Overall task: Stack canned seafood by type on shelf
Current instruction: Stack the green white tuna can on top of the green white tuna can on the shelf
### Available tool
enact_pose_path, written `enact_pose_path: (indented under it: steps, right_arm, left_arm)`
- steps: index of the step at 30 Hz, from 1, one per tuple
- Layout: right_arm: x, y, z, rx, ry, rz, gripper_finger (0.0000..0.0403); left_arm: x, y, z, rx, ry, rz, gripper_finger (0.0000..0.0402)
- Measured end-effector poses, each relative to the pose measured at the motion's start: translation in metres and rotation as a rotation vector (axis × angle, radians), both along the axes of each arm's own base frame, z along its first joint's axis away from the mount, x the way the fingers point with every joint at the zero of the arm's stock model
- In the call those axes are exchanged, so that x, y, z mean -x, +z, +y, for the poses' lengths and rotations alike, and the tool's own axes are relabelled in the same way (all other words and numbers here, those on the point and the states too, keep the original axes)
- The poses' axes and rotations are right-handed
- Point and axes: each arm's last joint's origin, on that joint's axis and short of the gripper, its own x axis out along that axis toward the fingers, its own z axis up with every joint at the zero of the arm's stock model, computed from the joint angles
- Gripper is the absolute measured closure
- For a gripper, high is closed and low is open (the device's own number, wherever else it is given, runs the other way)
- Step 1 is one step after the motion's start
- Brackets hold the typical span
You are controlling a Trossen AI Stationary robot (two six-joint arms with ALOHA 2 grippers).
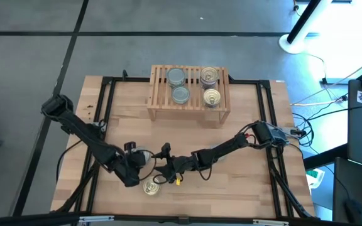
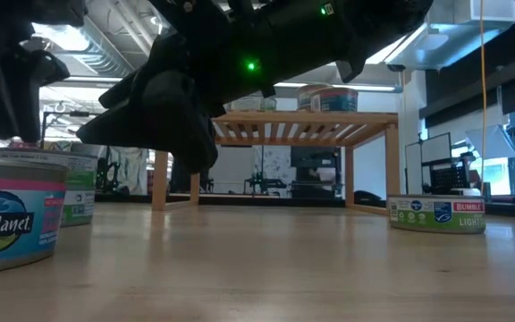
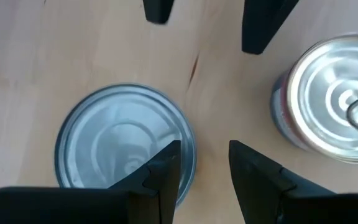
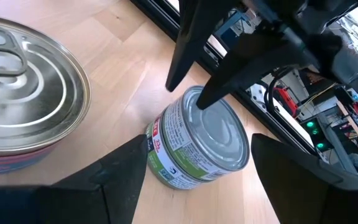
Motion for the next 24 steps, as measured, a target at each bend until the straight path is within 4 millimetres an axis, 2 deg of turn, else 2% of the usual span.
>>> enact_pose_path:
  steps: [8,15,24]
  right_arm:
    - [0.000,0.000,0.000,0.000,0.000,0.000,0.0116]
    - [0.000,0.000,0.000,0.000,0.000,-0.001,0.0116]
    - [0.000,0.000,0.000,0.000,0.000,0.000,0.0116]
  left_arm:
    - [-0.006,-0.014,-0.004,-0.056,0.004,0.028,0.0270]
    - [-0.006,-0.016,-0.004,-0.084,-0.016,0.028,0.0274]
    - [-0.006,-0.017,-0.003,-0.109,-0.030,0.038,0.0355]
